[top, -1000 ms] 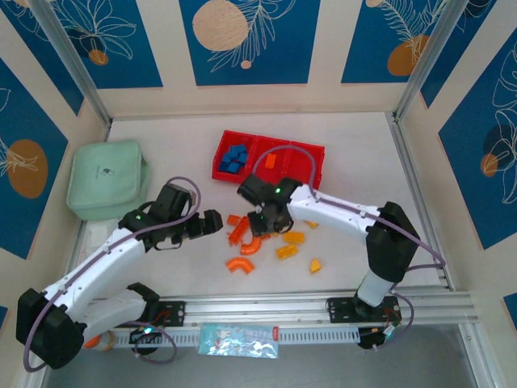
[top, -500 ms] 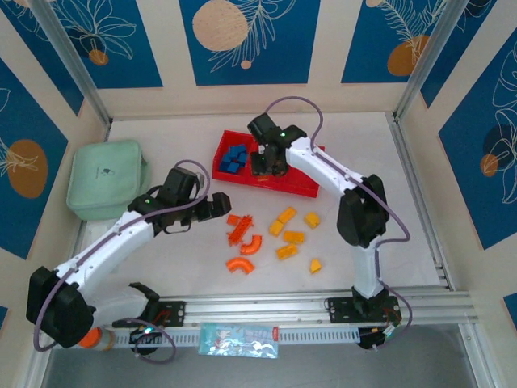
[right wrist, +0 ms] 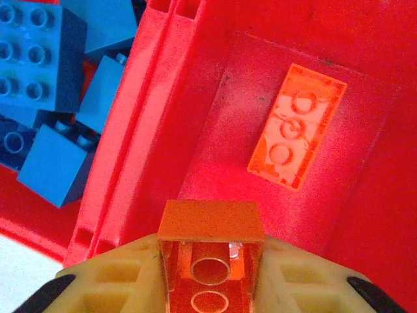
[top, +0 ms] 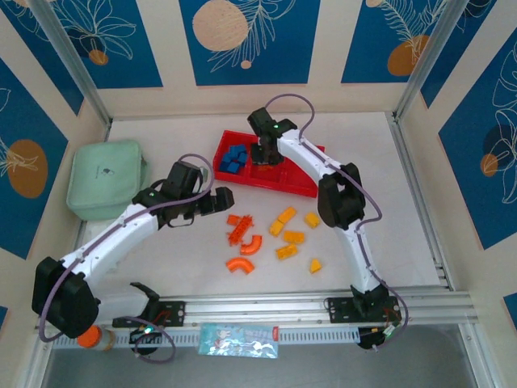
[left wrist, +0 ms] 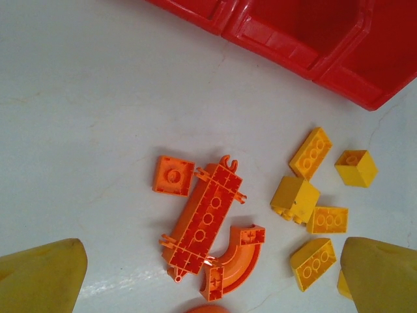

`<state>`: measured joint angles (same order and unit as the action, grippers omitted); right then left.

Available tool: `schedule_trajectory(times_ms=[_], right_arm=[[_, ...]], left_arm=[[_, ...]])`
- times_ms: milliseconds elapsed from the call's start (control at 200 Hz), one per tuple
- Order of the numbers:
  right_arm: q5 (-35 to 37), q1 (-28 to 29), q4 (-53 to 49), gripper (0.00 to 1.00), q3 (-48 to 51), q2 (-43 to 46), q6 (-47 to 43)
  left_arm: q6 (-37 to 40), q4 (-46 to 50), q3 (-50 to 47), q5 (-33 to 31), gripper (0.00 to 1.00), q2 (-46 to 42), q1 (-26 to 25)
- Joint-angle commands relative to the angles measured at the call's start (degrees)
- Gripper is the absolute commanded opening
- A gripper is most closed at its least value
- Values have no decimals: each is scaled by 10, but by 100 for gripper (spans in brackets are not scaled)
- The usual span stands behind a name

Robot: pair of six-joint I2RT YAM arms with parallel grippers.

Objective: Sort the legos into containers by color
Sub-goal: Place the lego in the container.

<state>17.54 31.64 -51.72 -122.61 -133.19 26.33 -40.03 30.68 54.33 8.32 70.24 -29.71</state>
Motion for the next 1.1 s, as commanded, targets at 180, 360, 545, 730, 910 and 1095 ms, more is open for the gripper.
schedule_trajectory(times_ms=[180,360,545,730,910,1095], right_arm=[[-18,-4,-1,43,-28,-24,-10],[-21,-4,12,48,-13,11,-12],[-25,-4,23,49,16,66,-12],[-37,-3,37,50,82,143,-14],[-52,13,21,54,158,215,-12],[-42,61,6,57,265,289,28]], left_arm=[[6,-2,17,-9,99,0,7],[7,2,21,-10,99,-3,7],[7,8,25,-11,99,-10,7],[6,13,20,-1,99,-22,7],[5,28,5,5,99,-46,7],[1,59,-19,6,99,-83,7]])
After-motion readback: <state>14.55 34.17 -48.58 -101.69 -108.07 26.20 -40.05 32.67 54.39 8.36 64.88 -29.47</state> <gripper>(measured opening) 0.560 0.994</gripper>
